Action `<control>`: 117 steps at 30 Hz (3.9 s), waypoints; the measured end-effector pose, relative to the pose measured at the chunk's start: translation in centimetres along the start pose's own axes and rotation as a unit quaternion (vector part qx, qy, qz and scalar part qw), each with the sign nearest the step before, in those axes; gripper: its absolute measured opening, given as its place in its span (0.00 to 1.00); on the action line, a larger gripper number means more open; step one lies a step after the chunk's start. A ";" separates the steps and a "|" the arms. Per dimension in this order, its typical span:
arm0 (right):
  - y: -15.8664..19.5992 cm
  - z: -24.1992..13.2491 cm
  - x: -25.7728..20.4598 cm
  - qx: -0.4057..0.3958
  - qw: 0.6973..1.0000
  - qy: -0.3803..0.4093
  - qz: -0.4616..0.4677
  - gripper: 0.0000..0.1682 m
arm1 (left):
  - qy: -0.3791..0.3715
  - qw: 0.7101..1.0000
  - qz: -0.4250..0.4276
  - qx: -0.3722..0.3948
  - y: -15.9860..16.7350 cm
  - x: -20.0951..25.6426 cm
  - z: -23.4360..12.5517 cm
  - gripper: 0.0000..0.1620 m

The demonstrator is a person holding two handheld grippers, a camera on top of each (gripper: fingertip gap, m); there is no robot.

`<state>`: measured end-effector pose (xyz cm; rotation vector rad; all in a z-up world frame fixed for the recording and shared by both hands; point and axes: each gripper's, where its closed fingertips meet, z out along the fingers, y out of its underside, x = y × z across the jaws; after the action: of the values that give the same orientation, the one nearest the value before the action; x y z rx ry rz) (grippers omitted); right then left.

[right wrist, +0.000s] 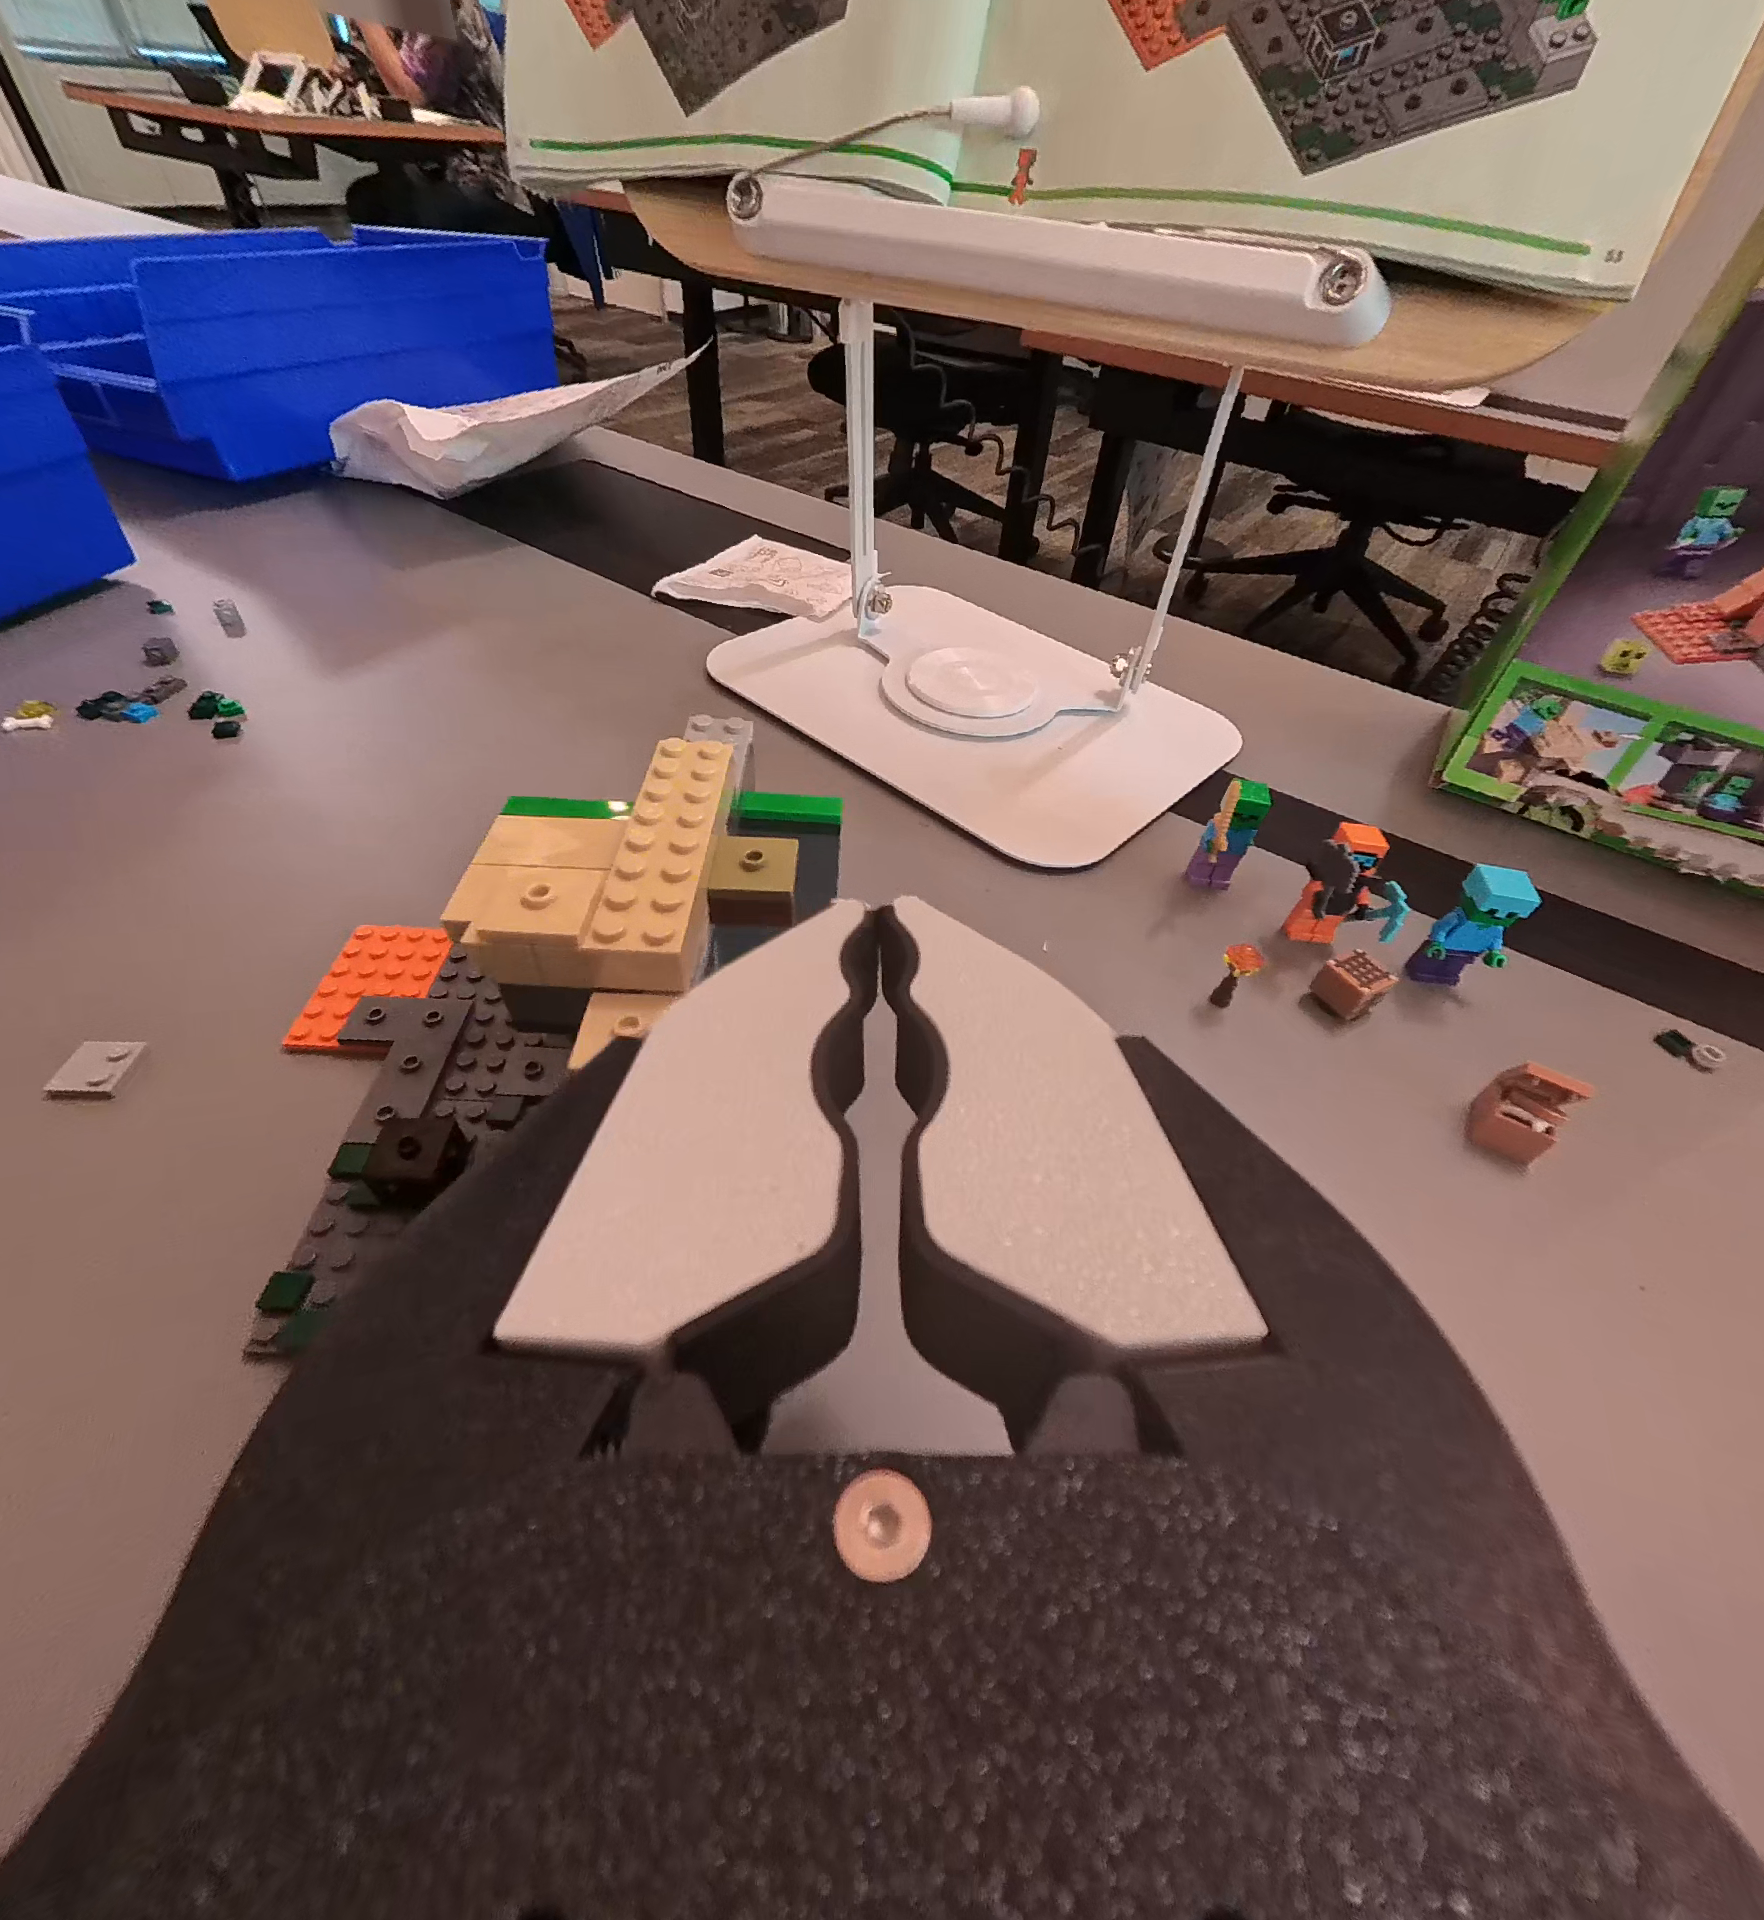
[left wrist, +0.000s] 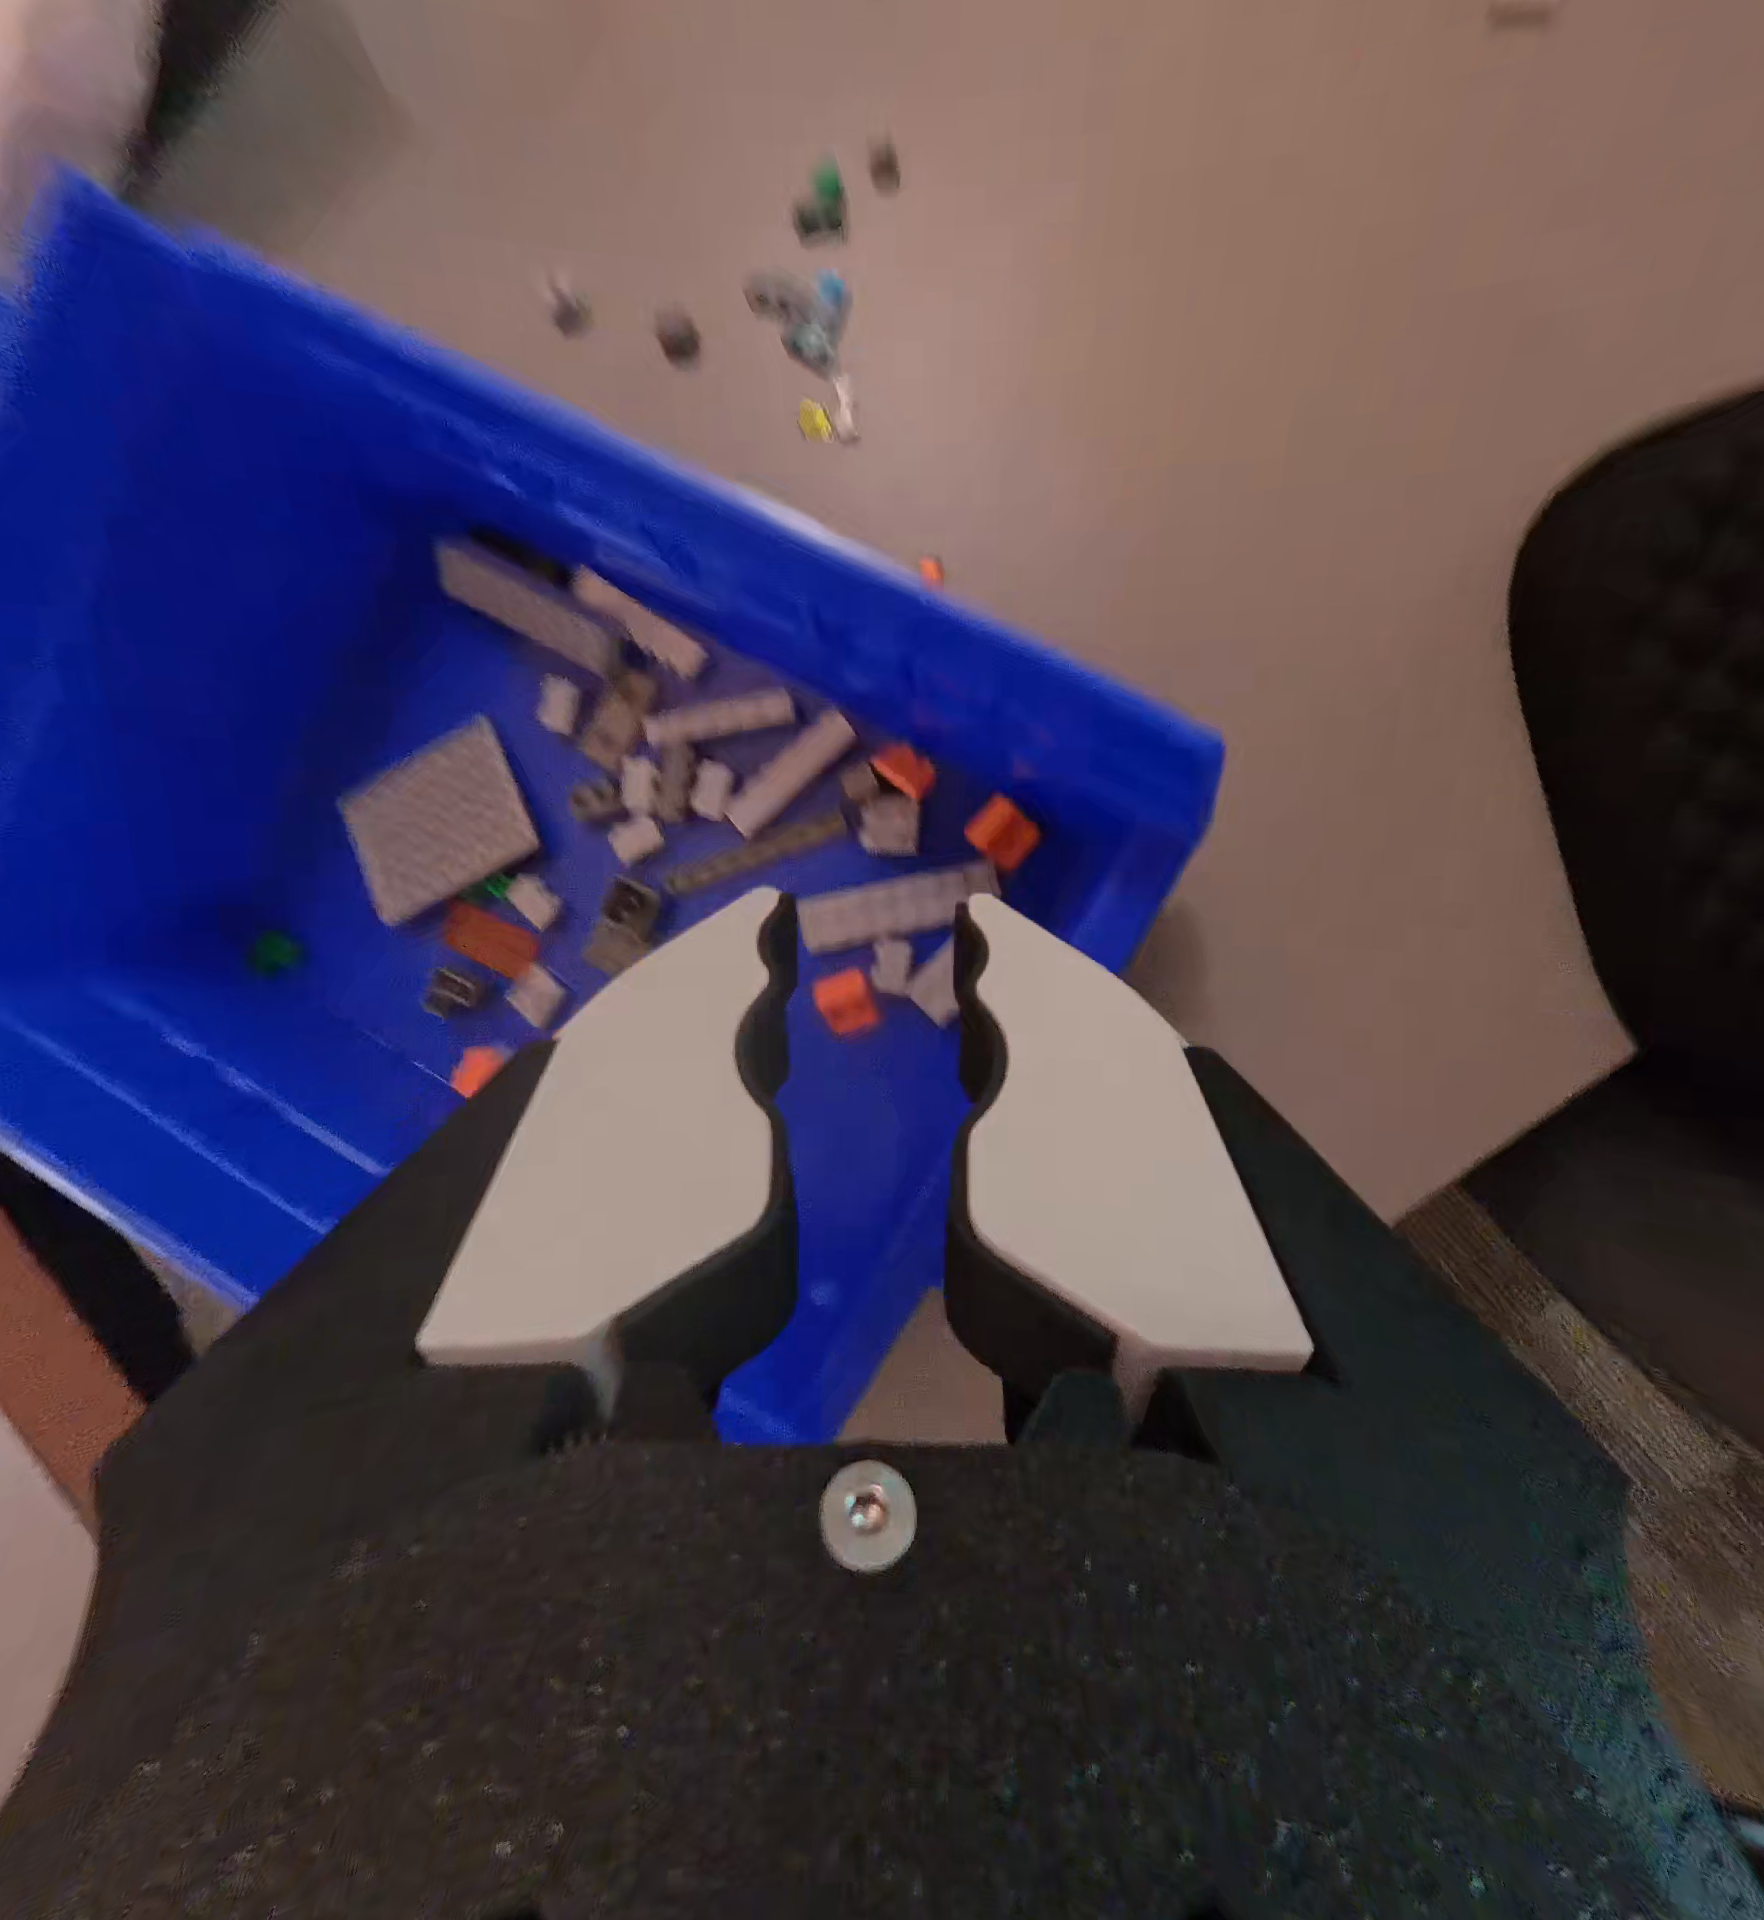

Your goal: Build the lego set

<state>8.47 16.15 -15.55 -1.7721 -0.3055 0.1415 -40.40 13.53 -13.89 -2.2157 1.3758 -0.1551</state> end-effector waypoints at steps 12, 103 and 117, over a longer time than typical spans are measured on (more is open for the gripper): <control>0.5 0.2 0.3 -0.012 0.999 0.019 -0.034 0.00 | 0.075 0.990 0.054 -0.108 7.0 4.2 4.8 0.13; 0.7 0.0 -0.9 -0.024 0.998 -0.011 -0.063 0.00 | 0.108 0.962 0.085 -0.237 6.2 -5.9 10.9 0.19; 0.4 -0.2 -0.9 -0.019 0.998 -0.011 -0.065 0.00 | 0.106 0.963 0.082 -0.234 6.2 -5.8 10.7 0.15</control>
<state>7.68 15.59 -15.97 -1.7838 -0.4404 0.0636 -44.26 20.34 -25.10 -2.5008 1.8664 -0.0043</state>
